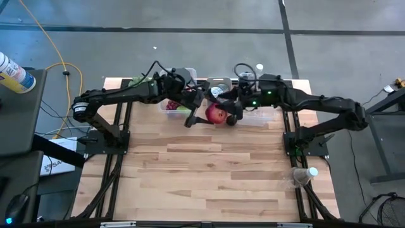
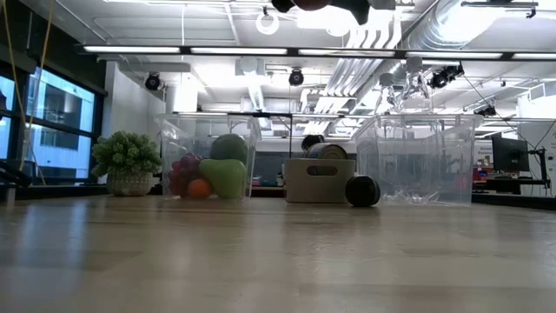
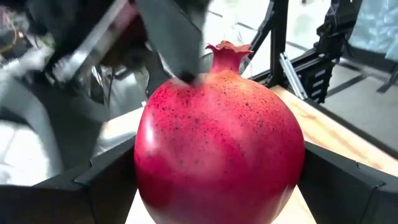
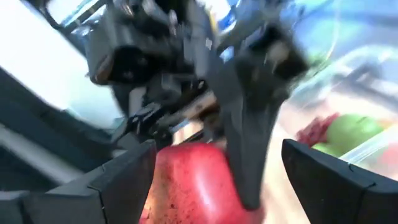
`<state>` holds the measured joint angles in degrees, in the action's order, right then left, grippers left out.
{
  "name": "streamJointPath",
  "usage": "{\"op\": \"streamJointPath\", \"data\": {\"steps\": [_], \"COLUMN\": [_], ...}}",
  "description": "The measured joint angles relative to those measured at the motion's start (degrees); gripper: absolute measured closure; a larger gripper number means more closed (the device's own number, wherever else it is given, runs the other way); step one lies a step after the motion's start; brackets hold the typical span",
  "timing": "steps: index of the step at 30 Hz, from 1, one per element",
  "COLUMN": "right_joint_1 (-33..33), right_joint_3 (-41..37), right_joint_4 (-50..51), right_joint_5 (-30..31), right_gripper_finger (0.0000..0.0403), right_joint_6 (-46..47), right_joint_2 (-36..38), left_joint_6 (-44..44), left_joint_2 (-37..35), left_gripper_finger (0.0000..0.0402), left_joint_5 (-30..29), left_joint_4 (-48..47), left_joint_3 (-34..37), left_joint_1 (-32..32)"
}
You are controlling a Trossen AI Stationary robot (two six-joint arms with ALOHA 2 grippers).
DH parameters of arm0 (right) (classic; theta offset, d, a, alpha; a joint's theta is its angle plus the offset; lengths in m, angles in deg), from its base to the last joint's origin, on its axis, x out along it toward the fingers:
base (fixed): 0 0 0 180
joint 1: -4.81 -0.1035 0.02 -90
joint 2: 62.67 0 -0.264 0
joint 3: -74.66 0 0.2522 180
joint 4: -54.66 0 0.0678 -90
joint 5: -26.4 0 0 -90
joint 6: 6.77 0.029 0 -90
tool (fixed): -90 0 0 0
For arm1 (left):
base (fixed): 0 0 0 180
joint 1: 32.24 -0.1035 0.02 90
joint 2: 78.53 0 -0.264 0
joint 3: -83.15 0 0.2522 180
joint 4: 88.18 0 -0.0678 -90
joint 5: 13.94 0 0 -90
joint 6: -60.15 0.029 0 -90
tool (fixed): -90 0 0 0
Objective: Pick & Place Food Item
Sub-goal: Put the pomegranate into the left transparent bin
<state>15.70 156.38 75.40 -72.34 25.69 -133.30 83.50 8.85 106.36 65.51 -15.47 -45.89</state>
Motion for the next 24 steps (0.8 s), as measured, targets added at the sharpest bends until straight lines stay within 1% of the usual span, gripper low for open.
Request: {"op": "streamJointPath", "data": {"steps": [2, 7, 13, 16, 18, 20, 24], "right_joint_1": [0.0, -0.2, -2.4, -3.1, -3.4, -3.4, -3.4], "right_joint_3": [0.0, 0.0, 0.0, 0.0, 0.0, 0.0, 0.0], "right_joint_4": [-0.2, 1.0, 1.3, 0.4, -0.1, -1.4, -2.5], "right_joint_5": [2.9, 7.1, 17.6, 18.8, 19.4, 19.3, 19.3], "right_gripper_finger": [0.0069, 0.0069, 0.0069, 0.0069, 0.0069, 0.0069, 0.0069], "right_joint_6": [-2.4, -6.8, -8.9, -12.5, -14.0, -15.4, -16.0], "right_joint_2": [1.3, 4.4, 8.9, 11.6, 13.1, 14.1, 15.2], "left_joint_6": [-2.4, -6.6, -12.9, -15.6, -17.8, -19.9, -22.4], "left_joint_2": [-0.1, -0.1, -1.0, -3.4, -5.2, -7.0, -10.4], "left_gripper_finger": [0.004, 0.004, 0.004, 0.004, 0.004, 0.004, 0.004], "left_joint_5": [0.0, -0.8, -2.7, -4.9, -7.1, -10.6, -21.0], "left_joint_4": [-0.6, -3.9, -7.7, -10.8, -13.1, -16.2, -23.6], "left_joint_3": [0.0, 0.0, 0.0, 0.0, 0.0, 0.0, 0.0], "left_joint_1": [0.0, -0.1, -0.5, -0.9, -1.2, -1.7, -2.8]}}
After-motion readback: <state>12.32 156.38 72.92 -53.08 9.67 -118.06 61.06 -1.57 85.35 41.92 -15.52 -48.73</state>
